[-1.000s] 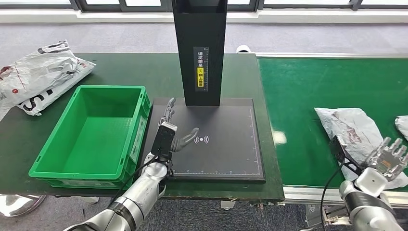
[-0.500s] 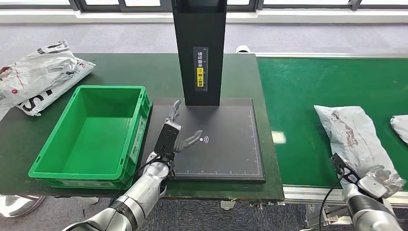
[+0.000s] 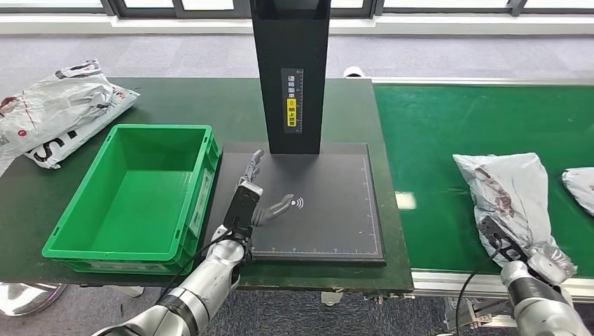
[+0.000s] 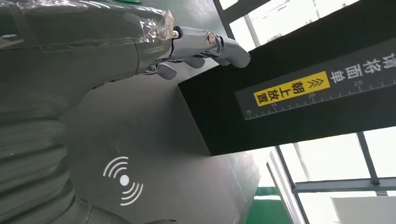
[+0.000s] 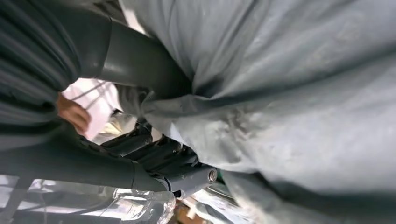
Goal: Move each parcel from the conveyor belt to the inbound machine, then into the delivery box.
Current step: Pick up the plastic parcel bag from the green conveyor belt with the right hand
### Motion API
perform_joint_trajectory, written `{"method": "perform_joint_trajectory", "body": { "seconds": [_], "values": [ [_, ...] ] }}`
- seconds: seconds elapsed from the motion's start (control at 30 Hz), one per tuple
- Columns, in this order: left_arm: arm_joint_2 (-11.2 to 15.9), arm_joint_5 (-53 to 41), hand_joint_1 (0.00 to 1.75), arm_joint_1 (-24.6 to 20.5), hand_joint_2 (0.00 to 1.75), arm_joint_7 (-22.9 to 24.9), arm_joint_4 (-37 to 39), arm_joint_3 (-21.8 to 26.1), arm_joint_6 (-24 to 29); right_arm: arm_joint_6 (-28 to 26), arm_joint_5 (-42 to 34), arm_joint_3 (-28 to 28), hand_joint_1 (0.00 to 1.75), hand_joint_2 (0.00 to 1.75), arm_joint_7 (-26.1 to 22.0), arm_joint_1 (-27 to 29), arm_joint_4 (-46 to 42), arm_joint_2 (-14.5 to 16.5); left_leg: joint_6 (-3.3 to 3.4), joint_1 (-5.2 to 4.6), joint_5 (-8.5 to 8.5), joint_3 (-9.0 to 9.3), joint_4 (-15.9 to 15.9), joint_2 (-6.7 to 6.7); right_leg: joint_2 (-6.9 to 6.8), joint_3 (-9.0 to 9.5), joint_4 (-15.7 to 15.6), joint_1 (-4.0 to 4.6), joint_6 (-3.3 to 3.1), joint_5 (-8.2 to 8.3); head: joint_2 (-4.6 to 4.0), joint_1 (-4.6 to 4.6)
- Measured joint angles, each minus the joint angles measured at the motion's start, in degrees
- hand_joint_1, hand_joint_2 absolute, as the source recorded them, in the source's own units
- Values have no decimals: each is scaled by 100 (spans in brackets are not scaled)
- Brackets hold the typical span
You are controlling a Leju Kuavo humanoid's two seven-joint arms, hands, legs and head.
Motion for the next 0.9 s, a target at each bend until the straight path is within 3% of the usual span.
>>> {"method": "perform_joint_trajectory", "body": {
  "seconds": [0.17,0.33,0.4,0.43,0.47,0.53,0.6,0.77,0.9],
  "values": [
    [54,-12,0,121,175,-13,-109,22,120,-805,32,0,175,175,-614,-83,-2,66,-3,0,3,-6,-2,1,1,-5,3,0,-1,0,0,0],
    [57,-13,0,128,175,-13,-116,24,128,-870,28,0,175,175,-671,-91,-2,72,-4,0,3,-7,-2,1,1,-5,3,0,-1,0,0,0],
    [75,-38,0,180,175,-5,-186,65,187,-1347,-125,0,175,175,-1229,-160,-38,130,-6,0,5,-10,-2,2,3,-9,4,-1,-3,2,0,0],
    [92,-97,0,223,175,17,-269,105,243,-1736,-352,6,175,175,-1801,-246,-134,218,-7,0,7,-11,-3,2,4,-13,5,-1,-5,3,0,0],
    [113,-224,0,263,175,64,-401,184,331,-2047,-890,160,175,175,-2489,-301,-526,427,-10,0,11,-14,-3,1,6,-18,7,-1,-7,5,0,0],
    [138,-480,0,292,175,155,-623,334,452,-2197,-1959,678,175,175,-3212,-302,-1491,842,-12,0,16,-16,-3,-1,6,-26,8,0,-9,6,0,0],
    [147,-601,0,289,175,181,-720,433,493,-2125,-2537,1241,175,175,-3236,-185,-2189,1052,-14,1,17,-20,-3,-3,6,-31,10,0,-10,6,0,0],
    [158,-776,0,249,175,125,-822,539,568,-1948,-2938,2430,175,175,-3586,99,-3225,1354,-16,2,17,-28,-5,12,21,-42,12,1,-14,9,0,0],
    [148,-935,0,89,175,220,-927,549,534,-1370,-2806,3896,175,175,-3136,413,-4111,1855,-24,6,21,-30,-9,26,37,-57,13,7,-21,13,0,-1]
  ]
}}
